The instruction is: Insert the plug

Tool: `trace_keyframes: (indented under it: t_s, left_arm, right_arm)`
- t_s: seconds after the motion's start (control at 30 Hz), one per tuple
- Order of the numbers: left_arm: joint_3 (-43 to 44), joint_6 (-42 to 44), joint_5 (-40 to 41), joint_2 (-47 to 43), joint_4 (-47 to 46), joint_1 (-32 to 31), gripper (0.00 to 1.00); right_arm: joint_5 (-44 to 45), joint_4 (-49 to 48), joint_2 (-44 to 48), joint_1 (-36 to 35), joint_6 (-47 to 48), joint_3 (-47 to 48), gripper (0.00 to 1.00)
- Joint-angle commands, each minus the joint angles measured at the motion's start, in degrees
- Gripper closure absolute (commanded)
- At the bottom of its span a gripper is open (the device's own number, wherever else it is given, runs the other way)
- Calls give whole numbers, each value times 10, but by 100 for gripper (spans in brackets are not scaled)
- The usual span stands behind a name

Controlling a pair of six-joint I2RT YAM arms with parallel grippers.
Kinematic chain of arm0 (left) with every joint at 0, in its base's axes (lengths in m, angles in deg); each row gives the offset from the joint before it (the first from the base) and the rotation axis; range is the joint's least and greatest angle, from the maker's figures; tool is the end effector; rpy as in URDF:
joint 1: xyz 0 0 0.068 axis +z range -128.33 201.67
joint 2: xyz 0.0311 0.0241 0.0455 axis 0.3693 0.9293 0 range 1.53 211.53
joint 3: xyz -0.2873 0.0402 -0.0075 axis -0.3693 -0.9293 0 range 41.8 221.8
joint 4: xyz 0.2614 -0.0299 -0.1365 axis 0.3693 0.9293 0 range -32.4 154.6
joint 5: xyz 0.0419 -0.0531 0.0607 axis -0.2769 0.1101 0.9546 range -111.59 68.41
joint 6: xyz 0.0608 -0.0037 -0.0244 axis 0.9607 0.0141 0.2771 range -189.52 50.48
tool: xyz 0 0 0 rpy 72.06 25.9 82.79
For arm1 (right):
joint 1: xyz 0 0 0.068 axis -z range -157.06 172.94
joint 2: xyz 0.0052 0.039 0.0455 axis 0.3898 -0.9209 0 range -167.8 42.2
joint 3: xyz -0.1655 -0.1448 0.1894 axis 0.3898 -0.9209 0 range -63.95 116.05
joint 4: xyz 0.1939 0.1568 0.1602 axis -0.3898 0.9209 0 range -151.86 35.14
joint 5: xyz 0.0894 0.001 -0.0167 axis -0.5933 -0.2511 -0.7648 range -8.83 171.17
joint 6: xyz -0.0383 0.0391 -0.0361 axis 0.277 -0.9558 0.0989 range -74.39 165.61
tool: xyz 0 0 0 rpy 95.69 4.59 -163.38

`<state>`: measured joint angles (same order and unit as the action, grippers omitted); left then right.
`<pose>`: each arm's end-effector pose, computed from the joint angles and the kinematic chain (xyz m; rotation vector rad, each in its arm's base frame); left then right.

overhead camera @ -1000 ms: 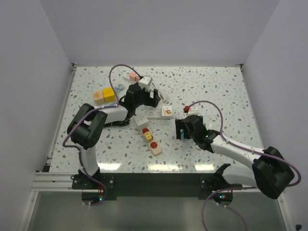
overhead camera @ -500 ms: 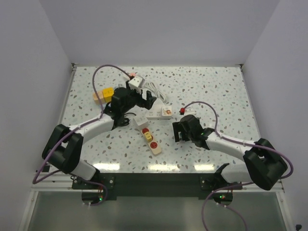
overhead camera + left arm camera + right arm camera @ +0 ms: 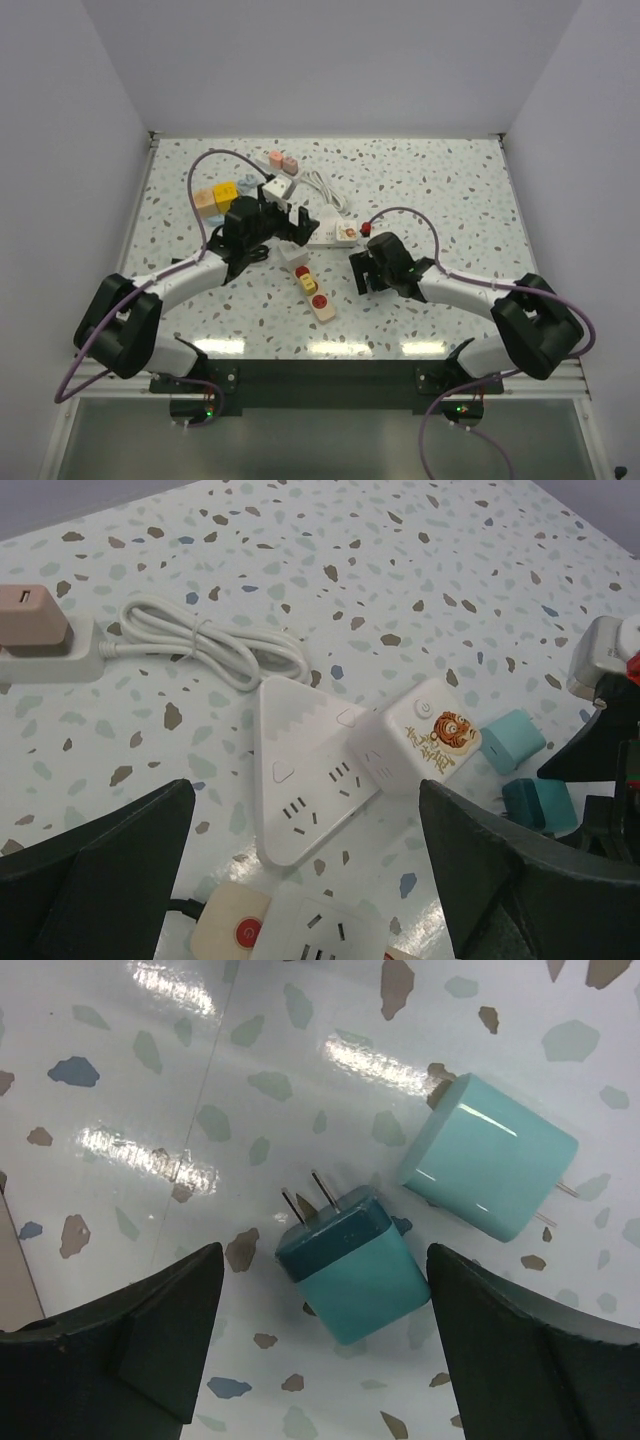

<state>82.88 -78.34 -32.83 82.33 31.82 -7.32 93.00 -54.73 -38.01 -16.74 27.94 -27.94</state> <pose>0.3023 -0.1790 0.2277 0.4645 1.7979 -0.6418 0.2329 0.1794 0.1406 -0.3799 2.4201 0.1897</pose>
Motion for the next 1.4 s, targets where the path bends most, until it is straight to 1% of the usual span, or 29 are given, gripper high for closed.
trace_keyframes:
  t_s: [0.0,0.03,0.13,0.43,0.57,0.6,0.7,0.73,0.8,0.83,0.93,1.03,1.1,1.27,1.37]
  left_arm:
    - [-11,10,-23,-27,-6,3,0]
    - [-15,9,-26,-29,-5,4,0]
    - [-26,8,-28,-35,-4,3,0]
    - [-34,7,-27,-42,3,3,0]
    - [-35,2,-33,-48,13,4,0]
    - [-39,-2,-34,-54,13,4,0]
    - [-49,-15,-36,-65,13,4,0]
    - [-56,-20,-36,-73,13,3,0]
    - [-64,-38,-39,-81,10,4,0]
    - [-72,-45,-43,-88,6,4,0]
    - [-95,-76,-81,-98,-18,3,0]
    - [-112,-103,-103,-100,-32,3,0]
    - [-125,-130,-132,-97,-60,3,1]
    - [-132,-179,-208,-71,-112,3,3]
    - [-139,-206,-233,-58,-159,-2,4]
  right_arm:
    - [-55,-13,-12,1,33,20,15]
    - [-76,-20,-14,1,37,20,16]
    - [-92,-23,-18,0,44,20,17]
    - [-81,4,6,1,33,20,18]
    - [-74,11,-18,1,26,28,33]
    - [-74,12,-22,1,25,31,42]
    - [-75,17,-39,1,27,41,53]
    - [-79,17,-44,0,30,42,60]
    - [-83,14,-44,1,33,43,68]
    - [-90,8,-41,0,36,43,75]
    - [-96,0,-14,0,62,45,85]
    - [-104,-5,38,-2,103,50,89]
    - [-97,-5,70,-9,126,58,94]
    - [-104,-17,96,-29,186,67,94]
    - [-83,-25,102,-68,225,71,94]
